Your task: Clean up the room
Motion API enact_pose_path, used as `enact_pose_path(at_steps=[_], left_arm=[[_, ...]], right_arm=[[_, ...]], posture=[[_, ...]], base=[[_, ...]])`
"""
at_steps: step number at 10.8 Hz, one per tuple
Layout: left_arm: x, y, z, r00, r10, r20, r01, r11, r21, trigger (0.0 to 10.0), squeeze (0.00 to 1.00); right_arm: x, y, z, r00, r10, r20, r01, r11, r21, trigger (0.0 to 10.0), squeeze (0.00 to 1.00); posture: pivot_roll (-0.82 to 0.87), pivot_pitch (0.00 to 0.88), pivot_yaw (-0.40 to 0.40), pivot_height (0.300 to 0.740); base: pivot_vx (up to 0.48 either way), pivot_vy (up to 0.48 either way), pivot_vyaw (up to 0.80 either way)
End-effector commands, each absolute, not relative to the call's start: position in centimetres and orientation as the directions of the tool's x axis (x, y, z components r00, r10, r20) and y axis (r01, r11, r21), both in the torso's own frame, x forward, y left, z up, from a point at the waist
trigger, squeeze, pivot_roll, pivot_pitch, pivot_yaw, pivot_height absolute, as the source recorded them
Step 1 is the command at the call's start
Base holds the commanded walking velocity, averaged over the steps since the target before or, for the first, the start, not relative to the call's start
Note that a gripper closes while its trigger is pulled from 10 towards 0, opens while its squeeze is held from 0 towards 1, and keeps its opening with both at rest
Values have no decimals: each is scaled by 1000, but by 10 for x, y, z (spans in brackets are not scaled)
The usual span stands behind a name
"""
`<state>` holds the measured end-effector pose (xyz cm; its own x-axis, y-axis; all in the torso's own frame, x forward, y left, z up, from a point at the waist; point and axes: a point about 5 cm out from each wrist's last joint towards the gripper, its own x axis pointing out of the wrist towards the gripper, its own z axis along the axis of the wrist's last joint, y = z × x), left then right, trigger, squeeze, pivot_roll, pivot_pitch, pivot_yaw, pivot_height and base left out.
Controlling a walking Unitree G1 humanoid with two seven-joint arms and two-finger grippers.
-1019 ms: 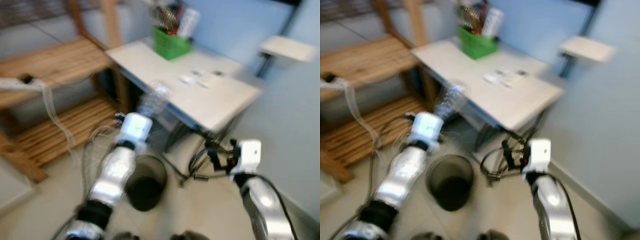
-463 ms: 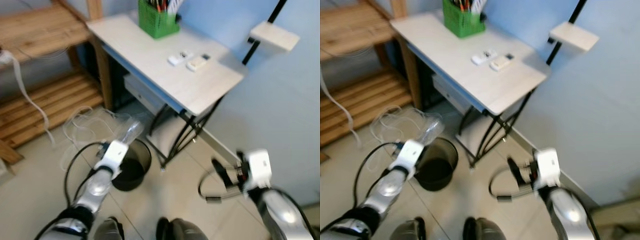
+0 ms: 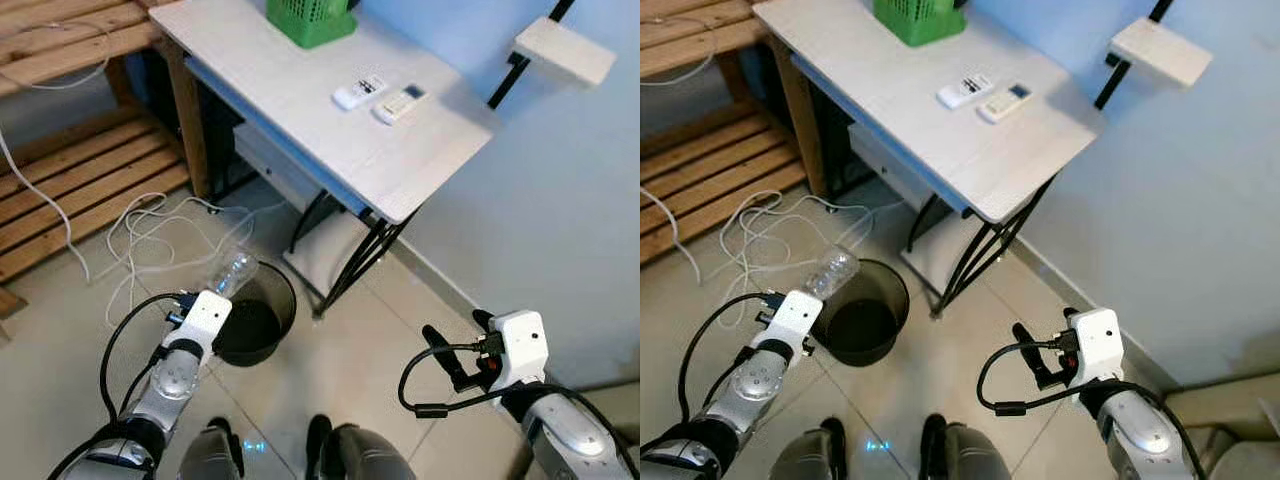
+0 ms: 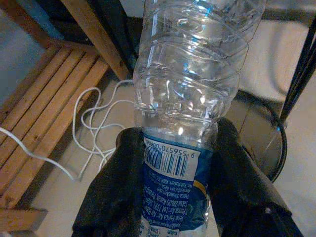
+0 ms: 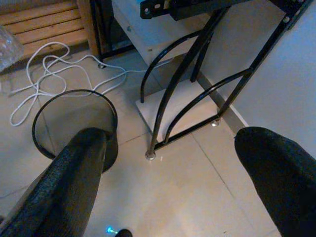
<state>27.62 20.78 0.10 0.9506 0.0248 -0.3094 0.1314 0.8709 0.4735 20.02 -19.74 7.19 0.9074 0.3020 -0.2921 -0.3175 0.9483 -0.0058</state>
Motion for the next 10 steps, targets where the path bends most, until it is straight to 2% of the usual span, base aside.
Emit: enact_pose_path(at_steps=[1,7,10], left_arm=[[272,200,-2,955,-4,-298,135,897,420,10000,0],[276,202,-4,939,28,-344,116,913,392,10000,0],[278,194,-6,929,11,-371,155,896,416,10000,0]], right_arm=[[197,-201,70,908,282,-309,-298,955,-3,10000,0],[195,-194,67,884,329,-331,-339,940,28,10000,0],[191,-193,65,876,340,-342,-350,936,31,10000,0]], posture=[[-241,263,-159,740],[-245,268,-164,740],[-250,279,-164,740]], base=[[0,0,0],[465,0,0],[0,0,0]])
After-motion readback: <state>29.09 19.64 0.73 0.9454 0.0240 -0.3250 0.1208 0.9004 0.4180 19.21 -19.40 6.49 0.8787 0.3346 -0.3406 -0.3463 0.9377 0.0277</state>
